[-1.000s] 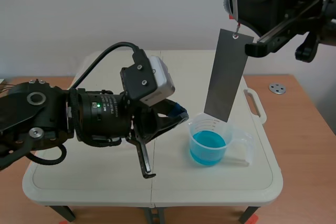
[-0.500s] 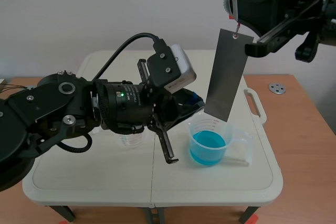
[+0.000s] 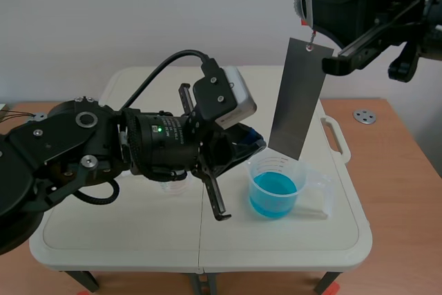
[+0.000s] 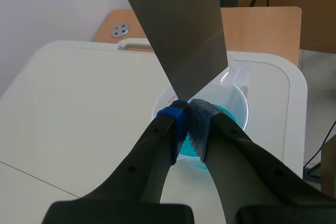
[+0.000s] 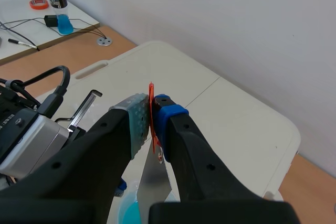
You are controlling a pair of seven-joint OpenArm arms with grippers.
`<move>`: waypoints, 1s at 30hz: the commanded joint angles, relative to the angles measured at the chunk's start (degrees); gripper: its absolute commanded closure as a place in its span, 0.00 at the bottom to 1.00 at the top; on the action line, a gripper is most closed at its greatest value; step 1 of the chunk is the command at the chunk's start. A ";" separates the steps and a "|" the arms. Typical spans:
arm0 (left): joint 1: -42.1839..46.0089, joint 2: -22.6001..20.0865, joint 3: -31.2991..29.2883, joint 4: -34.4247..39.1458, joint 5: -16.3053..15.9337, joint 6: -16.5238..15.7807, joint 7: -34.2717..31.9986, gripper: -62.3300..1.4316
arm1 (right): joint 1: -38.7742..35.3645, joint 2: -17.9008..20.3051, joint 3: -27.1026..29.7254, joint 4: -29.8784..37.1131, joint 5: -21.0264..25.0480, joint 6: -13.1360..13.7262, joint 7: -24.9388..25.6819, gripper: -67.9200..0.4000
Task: Hold the metal plate by the orange handle, dip it into the blue solution, take it out and point at it, then put the plate back in the beaker on the left.
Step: 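Point at the plate with the left hand, then lower the plate into the blue solution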
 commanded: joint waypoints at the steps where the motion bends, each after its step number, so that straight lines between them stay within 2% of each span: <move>1: -0.20 0.11 0.00 1.14 -0.02 0.11 -0.74 0.93 | 0.83 0.17 0.37 0.70 0.63 0.44 0.98 0.98; 12: -0.04 0.02 0.00 1.14 0.72 0.13 -0.81 0.93 | 0.83 0.17 0.37 0.70 0.63 0.44 0.98 0.98; 15: 0.55 -1.14 -0.02 1.20 0.68 0.35 -2.51 0.93 | 0.83 0.17 0.37 0.70 0.63 0.44 1.01 0.98; 18: 1.99 -3.80 -0.17 1.66 0.68 0.98 -5.14 0.93 | 0.83 0.17 0.37 0.70 0.63 0.44 0.98 0.98; 25: 9.90 -13.70 -4.02 7.37 0.15 6.80 -10.25 0.93 | 0.83 0.17 0.37 0.70 0.63 0.44 1.01 0.98; 30: 18.93 -21.77 -10.43 12.66 -4.11 8.20 -13.38 0.93 | 0.83 0.17 0.37 0.70 0.63 0.44 1.01 0.98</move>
